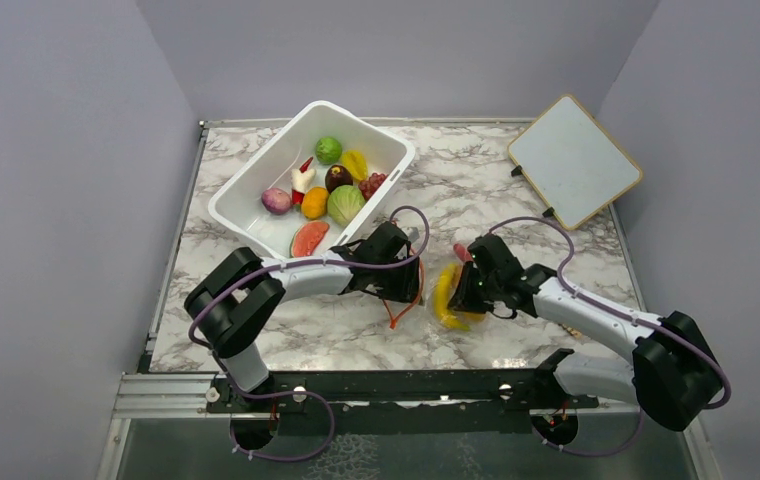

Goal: Open the zip-top bag and remove the fake food
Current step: Pick up the fake fruit from the zipper food storage bag.

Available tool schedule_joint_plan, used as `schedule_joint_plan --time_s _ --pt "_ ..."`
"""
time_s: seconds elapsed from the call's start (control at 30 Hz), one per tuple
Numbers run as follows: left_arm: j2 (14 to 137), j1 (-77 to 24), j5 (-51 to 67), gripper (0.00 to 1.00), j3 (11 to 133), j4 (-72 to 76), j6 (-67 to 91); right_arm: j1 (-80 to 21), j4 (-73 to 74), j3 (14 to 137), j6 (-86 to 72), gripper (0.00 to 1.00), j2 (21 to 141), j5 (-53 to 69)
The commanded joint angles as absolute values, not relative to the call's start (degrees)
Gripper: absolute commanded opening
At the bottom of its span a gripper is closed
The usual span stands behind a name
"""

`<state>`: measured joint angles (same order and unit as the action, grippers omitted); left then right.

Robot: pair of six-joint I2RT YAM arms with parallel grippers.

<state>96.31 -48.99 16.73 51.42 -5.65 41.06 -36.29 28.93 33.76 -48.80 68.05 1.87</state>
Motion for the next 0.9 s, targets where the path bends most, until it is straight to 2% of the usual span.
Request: schedule_joint_plan --time_s 0.0,0.13,0.27,0.37,0.53,0.7,0.87 --pt "97.1 -49.2 15.7 0.43 53.0 -4.9 41.1 -36.5 22.0 29.4 -48.2 0.19 67.4 8.5" --pt "99.1 -49.2 15.4 0.41 53.4 -6.3 40.6 -35.9 22.9 30.9 -48.5 0.19 65.3 7.2" --pt "96.4 -49.1 14.4 0.4 51.7 -5.7 40.5 -35.8 30.5 34.5 -49.0 0.19 65.0 -0.6" --pt "94.9 -48.2 20.1 0.4 50.0 -0.9 40.9 -35.8 31.8 34.1 -48.1 0.19 65.5 -3.5" --pt "93.9 -47.5 30.9 0.41 47.4 10.3 42.9 -35.8 31.8 32.8 -48.5 0.18 70.2 -3.9" --pt "95.2 -47.5 38.3 0.44 48.5 14.9 43.4 -35.8 28.1 31.4 -48.1 0.18 71.5 -1.3" --pt "94.0 -47.4 34.6 0.44 48.3 12.2 42.2 -35.6 22.5 29.4 -48.9 0.18 67.5 2.5"
